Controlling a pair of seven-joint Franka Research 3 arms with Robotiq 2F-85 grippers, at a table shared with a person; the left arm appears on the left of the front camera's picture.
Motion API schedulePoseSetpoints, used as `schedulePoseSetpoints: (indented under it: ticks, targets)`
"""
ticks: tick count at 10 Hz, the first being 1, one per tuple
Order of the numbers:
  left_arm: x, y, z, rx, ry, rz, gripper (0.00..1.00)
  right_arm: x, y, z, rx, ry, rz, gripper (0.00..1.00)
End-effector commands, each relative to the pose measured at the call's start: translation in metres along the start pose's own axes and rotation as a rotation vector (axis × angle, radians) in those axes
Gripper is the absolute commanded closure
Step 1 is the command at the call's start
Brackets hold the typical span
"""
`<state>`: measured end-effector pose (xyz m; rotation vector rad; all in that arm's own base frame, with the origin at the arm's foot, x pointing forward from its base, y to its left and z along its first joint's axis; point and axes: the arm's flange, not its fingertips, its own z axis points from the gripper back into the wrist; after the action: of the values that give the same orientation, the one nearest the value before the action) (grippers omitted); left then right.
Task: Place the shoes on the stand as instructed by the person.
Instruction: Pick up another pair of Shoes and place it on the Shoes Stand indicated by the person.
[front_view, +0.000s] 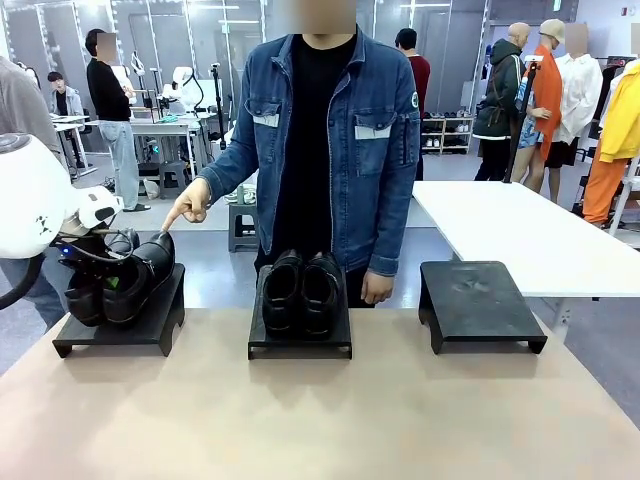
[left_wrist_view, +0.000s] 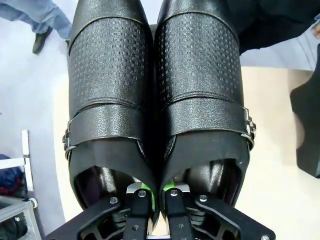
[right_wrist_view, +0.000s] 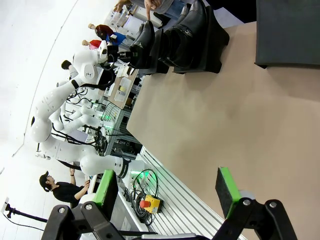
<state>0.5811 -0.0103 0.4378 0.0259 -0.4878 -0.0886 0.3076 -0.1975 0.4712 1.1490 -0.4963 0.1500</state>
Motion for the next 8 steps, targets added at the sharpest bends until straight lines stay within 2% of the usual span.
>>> schedulePoseSetpoints:
  ticks: [1, 4, 7, 8]
  targets:
    - [0.012, 0.000, 0.000, 0.036, -0.019, 0.023, 0.93, 0.000, 0.001, 0.000, 0.007, -0.003, 0.013, 0.00]
    - [0.008, -0.004, -0.021, 0.031, -0.004, 0.022, 0.93, 0.000, 0.001, 0.000, 0.007, -0.003, 0.013, 0.00]
    - [0.006, -0.002, -0.024, 0.035, -0.003, 0.035, 0.93, 0.000, 0.001, 0.000, 0.007, -0.003, 0.013, 0.00]
    - [0.005, -0.001, -0.023, 0.033, -0.004, 0.040, 0.77, 0.000, 0.001, 0.000, 0.007, -0.003, 0.013, 0.00]
